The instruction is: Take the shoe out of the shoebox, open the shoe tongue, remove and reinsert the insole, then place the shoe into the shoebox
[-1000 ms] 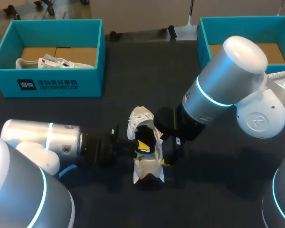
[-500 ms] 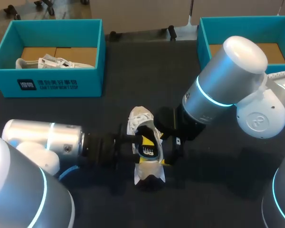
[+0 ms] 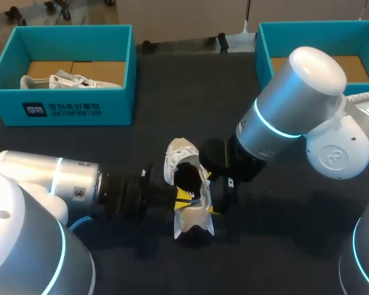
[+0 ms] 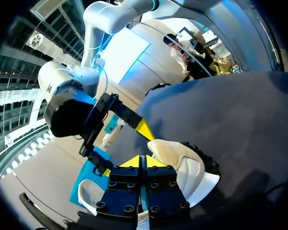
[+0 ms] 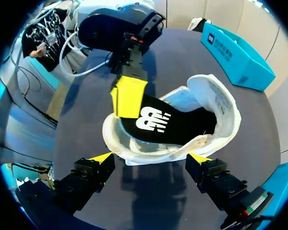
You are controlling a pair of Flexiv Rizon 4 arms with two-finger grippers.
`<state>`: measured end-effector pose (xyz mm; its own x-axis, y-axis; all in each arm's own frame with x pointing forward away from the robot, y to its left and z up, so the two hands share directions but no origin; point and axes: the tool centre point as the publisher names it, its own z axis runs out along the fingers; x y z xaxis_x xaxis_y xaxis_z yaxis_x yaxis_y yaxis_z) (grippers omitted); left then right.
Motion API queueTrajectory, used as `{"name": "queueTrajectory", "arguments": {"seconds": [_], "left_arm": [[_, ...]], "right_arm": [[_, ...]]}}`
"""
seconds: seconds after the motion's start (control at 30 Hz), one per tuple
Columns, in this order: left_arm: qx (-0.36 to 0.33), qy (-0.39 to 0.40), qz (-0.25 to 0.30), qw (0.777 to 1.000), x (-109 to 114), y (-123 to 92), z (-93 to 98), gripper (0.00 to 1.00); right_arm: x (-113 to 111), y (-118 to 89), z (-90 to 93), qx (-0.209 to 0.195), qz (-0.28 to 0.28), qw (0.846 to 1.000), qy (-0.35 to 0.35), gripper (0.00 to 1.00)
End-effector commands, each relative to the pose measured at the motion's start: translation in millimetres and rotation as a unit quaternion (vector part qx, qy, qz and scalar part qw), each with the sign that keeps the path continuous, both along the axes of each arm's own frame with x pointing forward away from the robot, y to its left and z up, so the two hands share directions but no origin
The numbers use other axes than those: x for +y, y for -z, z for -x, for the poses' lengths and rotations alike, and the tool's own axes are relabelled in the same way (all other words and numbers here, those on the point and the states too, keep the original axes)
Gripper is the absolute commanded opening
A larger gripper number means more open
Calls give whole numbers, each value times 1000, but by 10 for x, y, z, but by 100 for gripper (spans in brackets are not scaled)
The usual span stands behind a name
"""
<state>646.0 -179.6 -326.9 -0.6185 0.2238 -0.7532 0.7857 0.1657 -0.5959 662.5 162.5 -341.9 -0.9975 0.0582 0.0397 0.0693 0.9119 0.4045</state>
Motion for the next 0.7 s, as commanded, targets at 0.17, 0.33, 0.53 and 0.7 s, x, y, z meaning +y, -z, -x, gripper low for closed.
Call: {"name": "queueTrajectory", "arguments": {"seconds": [0.17, 0.33, 0.53, 0.7], "left_arm": [[6, -12, -13, 1000, -158, 224, -217, 0], [19, -1, -5, 1000, -132, 152, -120, 0], [28, 0, 0, 1000, -36, 12, -28, 39], [30, -1, -2, 1000, -20, -44, 24, 35]], "right_arm": [[11, 13, 9, -1, 0, 1000, 1, 100], [11, 13, 9, -1, 0, 1000, 1, 100], [11, 13, 9, -1, 0, 1000, 1, 100], [11, 13, 9, -1, 0, 1000, 1, 100]]}}
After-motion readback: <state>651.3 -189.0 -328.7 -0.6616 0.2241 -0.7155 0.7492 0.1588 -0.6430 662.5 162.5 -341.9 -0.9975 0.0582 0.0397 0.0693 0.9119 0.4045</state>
